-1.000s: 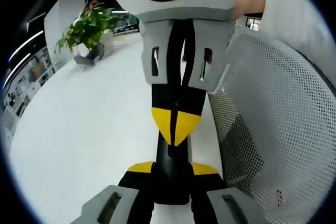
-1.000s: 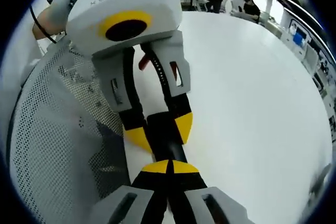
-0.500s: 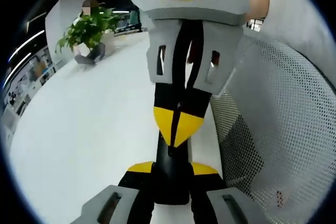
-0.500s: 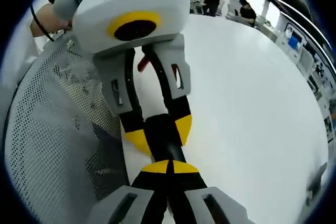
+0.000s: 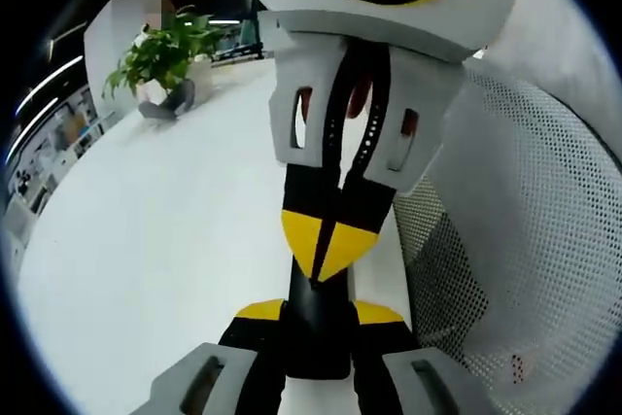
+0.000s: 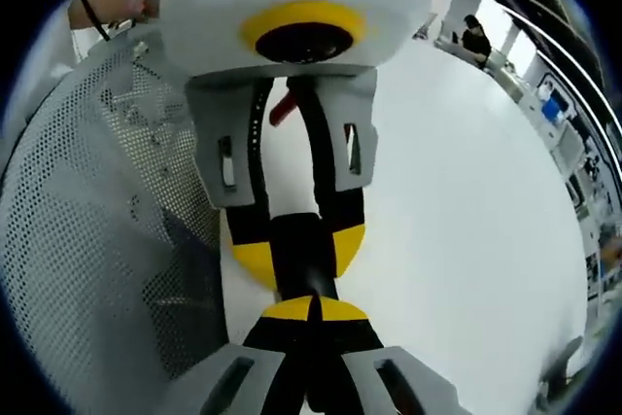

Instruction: Press the specified remote control buttons in sequence, fully releasing each button before pressing the next.

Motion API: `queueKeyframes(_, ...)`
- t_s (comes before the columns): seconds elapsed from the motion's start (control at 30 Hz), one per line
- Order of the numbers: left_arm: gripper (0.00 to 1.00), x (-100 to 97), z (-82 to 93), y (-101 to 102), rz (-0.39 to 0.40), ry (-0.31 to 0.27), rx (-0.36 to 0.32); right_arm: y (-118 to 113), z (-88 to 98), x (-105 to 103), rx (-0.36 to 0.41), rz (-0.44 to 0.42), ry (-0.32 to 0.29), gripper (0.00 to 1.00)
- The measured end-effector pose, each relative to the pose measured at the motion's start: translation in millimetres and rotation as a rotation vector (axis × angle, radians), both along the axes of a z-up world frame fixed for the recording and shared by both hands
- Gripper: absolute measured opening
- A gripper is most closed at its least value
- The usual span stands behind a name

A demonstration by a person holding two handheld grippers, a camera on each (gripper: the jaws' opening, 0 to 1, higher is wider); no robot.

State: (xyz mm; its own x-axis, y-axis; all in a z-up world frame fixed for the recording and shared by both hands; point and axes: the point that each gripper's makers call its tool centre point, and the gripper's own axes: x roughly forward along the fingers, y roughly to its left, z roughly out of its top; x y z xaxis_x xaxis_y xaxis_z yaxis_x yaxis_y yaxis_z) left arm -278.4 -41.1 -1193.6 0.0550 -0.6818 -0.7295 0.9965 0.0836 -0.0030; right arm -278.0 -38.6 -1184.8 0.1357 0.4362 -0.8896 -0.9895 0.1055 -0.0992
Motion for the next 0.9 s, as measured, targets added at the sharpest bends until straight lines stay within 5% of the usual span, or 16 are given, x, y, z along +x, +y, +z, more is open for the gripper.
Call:
queueKeyframes(0.33, 0.24, 0.0, -0.2, -0.1, 0.010, 0.009, 0.014, 3.2, 1.9, -4.9, 0.064, -0.021, -0.012, 0.00)
queueKeyframes(0.43, 0.24, -0.8, 0.2, 0.0, 0.002, 0.005, 0.024, 4.8, 1.0, -6.6, 0.028, 0.028, -0.075, 0.00)
queueKeyframes(0.53, 0.24, -1.2, 0.7, 0.3, 0.000, 0.003, 0.024, 5.6, 0.3, -5.1, 0.047, -0.027, -0.042, 0.00)
queueKeyframes(0.73, 0.24, -1.7, 0.9, 0.1, 0.006, 0.001, 0.040, 6.4, -0.4, -3.5, 0.035, -0.002, -0.008, 0.00)
queueKeyframes(0.9, 0.24, -1.8, 0.8, 0.2, 0.009, 0.002, 0.060, 6.2, -1.2, -5.1, 0.024, -0.001, -0.031, 0.00)
